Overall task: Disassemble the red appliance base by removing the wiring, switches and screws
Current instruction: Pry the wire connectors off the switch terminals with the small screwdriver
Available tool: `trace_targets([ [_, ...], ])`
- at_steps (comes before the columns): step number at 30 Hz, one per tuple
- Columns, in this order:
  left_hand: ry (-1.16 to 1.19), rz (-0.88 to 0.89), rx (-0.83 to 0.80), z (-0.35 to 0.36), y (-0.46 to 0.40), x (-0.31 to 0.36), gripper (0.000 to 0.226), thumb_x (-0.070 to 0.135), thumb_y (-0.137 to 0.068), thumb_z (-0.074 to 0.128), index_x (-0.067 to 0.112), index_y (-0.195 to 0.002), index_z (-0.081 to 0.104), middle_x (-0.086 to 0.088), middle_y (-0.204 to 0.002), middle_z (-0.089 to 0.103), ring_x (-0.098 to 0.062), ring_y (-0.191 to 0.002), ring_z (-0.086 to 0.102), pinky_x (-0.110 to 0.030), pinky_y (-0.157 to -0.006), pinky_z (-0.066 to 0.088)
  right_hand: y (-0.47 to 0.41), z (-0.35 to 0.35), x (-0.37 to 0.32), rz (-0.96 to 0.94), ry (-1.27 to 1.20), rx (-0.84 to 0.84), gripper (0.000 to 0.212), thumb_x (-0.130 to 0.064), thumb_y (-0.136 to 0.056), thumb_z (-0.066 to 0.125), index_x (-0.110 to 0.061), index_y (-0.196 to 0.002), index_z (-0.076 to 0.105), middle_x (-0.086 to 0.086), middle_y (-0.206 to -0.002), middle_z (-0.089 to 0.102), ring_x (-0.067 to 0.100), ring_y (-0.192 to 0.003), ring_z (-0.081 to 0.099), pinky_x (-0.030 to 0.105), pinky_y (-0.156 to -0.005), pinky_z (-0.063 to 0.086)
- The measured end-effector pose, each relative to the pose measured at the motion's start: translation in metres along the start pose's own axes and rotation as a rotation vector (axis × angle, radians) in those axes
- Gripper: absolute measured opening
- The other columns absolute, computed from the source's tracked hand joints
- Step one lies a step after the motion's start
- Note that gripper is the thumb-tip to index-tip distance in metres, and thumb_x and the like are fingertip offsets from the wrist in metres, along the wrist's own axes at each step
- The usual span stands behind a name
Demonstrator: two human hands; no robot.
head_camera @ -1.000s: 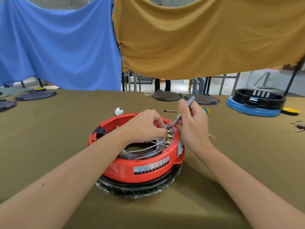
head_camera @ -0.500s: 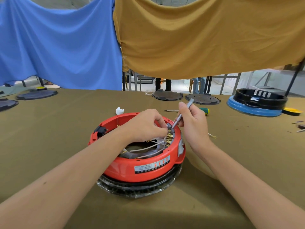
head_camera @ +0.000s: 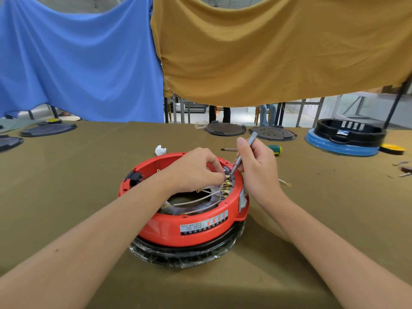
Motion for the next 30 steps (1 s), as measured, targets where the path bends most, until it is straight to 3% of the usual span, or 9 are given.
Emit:
trace_targets([
  [11,-0.008,-0.016,-0.003,0.0,0.002,0.002,0.009,0.024,-0.08,0.069,0.026,-0.071,0.07,0.007,-0.086,0.069,-0.008,-0.072,0.066,-0.035,-0.074,0.059,0.0,-0.001,0.001,-0.014,-0.002,0.018,0.039,-0.032,-0.104,0.049,-0.013,-0.07,0.046,0.01,-0.066,0.046,0.02,-0.062,0.044,0.04,-0.058,0.04],
  [16,0.003,-0.024,-0.008,0.0,0.001,0.002,0.008,0.023,-0.079,0.069,0.025,-0.071,0.069,0.007,-0.085,0.069,-0.011,-0.074,0.067,-0.036,-0.074,0.059,-0.003,-0.003,0.015,0.094,-0.126,0.019,0.046,-0.03,-0.103,0.05,0.008,-0.077,0.052,-0.002,-0.054,0.048,0.003,-0.048,0.047,0.014,-0.047,0.042],
  [22,0.011,-0.031,-0.016,0.001,0.001,0.002,0.008,0.021,-0.077,0.067,0.024,-0.07,0.07,0.01,-0.075,0.069,-0.006,-0.065,0.064,-0.025,-0.062,0.054,-0.004,-0.001,0.023,0.171,-0.181,-0.027,0.04,-0.031,-0.103,0.05,-0.01,-0.07,0.053,-0.008,-0.053,0.047,0.0,-0.049,0.046,0.012,-0.052,0.043],
  [26,0.022,-0.047,-0.021,0.002,0.001,0.0,0.005,0.022,-0.078,0.068,0.023,-0.073,0.07,0.008,-0.082,0.07,-0.007,-0.07,0.065,-0.028,-0.067,0.056,-0.005,0.001,0.026,0.223,-0.219,-0.061,0.04,-0.031,-0.103,0.049,-0.013,-0.067,0.051,-0.008,-0.052,0.044,0.002,-0.049,0.045,0.013,-0.052,0.043],
  [30,0.042,-0.052,-0.022,0.002,0.003,0.0,0.004,0.022,-0.078,0.067,0.023,-0.075,0.07,0.011,-0.075,0.071,-0.001,-0.063,0.063,-0.022,-0.062,0.053,-0.002,0.004,0.031,0.307,-0.261,-0.076,0.039,-0.032,-0.103,0.05,-0.013,-0.069,0.051,-0.009,-0.05,0.043,0.003,-0.046,0.046,0.016,-0.051,0.044],
])
Point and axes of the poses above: each hand's wrist, its own y-axis away from the middle knuckle, its own z-axis out of the palm, x = y × z, the point moved 7 cm from there along -y, towards the middle knuckle
